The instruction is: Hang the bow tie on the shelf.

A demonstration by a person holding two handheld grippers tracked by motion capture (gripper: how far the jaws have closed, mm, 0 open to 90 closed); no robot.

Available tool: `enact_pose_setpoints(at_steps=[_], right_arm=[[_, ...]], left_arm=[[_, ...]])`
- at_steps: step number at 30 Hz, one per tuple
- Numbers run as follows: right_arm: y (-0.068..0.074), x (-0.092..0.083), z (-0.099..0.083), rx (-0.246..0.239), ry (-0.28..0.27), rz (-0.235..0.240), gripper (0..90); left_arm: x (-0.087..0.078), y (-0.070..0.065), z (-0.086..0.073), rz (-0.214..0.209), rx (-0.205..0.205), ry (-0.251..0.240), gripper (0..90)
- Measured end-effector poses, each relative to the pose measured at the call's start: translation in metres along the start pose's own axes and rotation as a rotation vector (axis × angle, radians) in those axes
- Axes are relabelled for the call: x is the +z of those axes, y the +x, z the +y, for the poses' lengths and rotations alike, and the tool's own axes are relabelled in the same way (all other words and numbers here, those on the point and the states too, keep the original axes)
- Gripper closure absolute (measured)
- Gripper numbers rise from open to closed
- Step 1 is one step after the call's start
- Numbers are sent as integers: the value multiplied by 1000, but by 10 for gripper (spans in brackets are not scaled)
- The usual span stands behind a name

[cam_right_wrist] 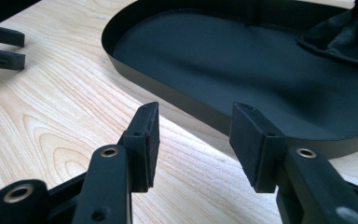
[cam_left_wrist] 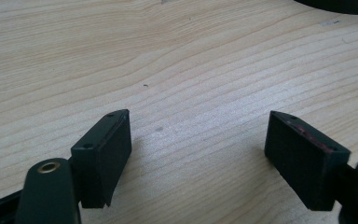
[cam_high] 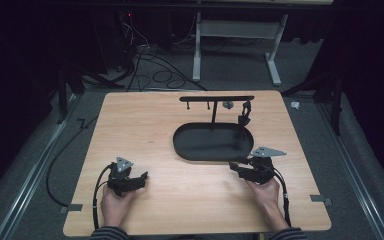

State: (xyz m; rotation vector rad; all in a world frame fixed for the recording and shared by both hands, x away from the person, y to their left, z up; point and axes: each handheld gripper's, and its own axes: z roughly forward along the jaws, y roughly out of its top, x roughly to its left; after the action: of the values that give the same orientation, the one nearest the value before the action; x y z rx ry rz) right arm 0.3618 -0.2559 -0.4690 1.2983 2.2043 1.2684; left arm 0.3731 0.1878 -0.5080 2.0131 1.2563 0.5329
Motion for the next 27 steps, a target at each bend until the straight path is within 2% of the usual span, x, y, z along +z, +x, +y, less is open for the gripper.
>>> enact_pose_setpoints(at_steps=[8,10,12,19,24,27], right_arm=[[2,5,-4,0,15,-12,541],[5,4,-4,-34,25,-39,541],[7,4,-4,-54,33,-47,539],[7,8,-9,-48,48,-58,538],[15,15,-10,-114,67,-103,537],[16,18,-12,-122,80,-111,536]], left_arm=[[0,0,0,1,0,-1,233],[0,0,0,1,0,-1,233],[0,0,0,1,0,-1,234],[0,0,0,1,0,-1,234],[0,0,0,1,0,-1,233],[0,0,0,1,-1,-1,234]])
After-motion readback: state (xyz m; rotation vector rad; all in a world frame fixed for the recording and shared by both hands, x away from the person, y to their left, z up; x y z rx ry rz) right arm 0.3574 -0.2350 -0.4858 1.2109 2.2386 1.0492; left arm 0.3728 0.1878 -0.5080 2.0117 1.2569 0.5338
